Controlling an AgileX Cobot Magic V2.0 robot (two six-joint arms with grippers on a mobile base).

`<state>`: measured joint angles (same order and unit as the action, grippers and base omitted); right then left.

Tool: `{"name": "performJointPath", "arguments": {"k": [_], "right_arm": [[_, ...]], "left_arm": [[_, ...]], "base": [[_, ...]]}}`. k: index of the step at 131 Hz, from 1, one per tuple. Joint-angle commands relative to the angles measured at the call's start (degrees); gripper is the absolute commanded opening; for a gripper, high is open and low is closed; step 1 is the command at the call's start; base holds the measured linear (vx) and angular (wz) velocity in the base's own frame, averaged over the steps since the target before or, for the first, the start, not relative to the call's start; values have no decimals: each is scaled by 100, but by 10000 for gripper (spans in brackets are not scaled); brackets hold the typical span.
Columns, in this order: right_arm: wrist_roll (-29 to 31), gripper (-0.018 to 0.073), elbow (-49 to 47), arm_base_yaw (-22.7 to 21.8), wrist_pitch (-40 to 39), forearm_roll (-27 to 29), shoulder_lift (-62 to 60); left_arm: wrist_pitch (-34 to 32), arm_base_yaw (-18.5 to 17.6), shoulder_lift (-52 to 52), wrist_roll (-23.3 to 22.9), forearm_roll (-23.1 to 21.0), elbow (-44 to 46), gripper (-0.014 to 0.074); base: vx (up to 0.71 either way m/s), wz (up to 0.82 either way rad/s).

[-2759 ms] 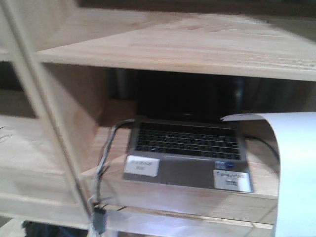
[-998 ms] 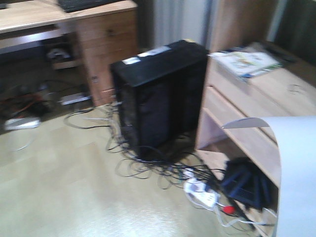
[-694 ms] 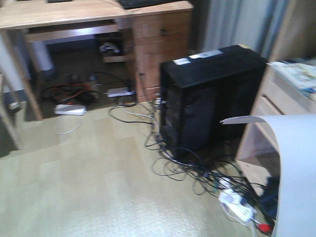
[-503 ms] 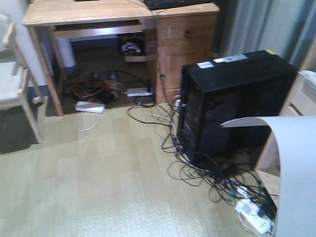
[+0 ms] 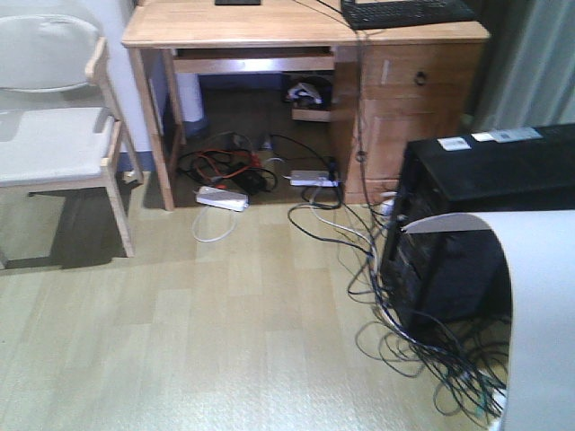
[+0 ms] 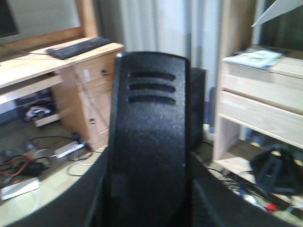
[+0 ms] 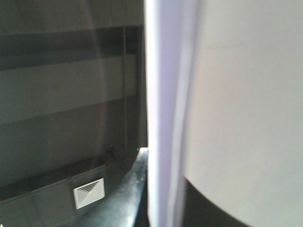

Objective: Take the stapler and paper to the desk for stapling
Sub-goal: 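Drive the base to the wooden desk holding stapler and paper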

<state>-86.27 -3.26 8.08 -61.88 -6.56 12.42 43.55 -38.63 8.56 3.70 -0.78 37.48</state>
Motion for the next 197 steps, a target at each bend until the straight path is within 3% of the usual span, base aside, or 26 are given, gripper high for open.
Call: {"name": "performJointPath", "arguments": {"k": [1, 197], "right_arm": [[0, -6, -158, -24, -260, -24, 65], [0, -6, -158, -24, -254, -24, 65]], "left_arm": [[-662, -41, 91, -10, -31, 162, -6], [-660, -41, 91, -10, -31, 162, -6]], "base": [[22, 24], [37, 5]]}}
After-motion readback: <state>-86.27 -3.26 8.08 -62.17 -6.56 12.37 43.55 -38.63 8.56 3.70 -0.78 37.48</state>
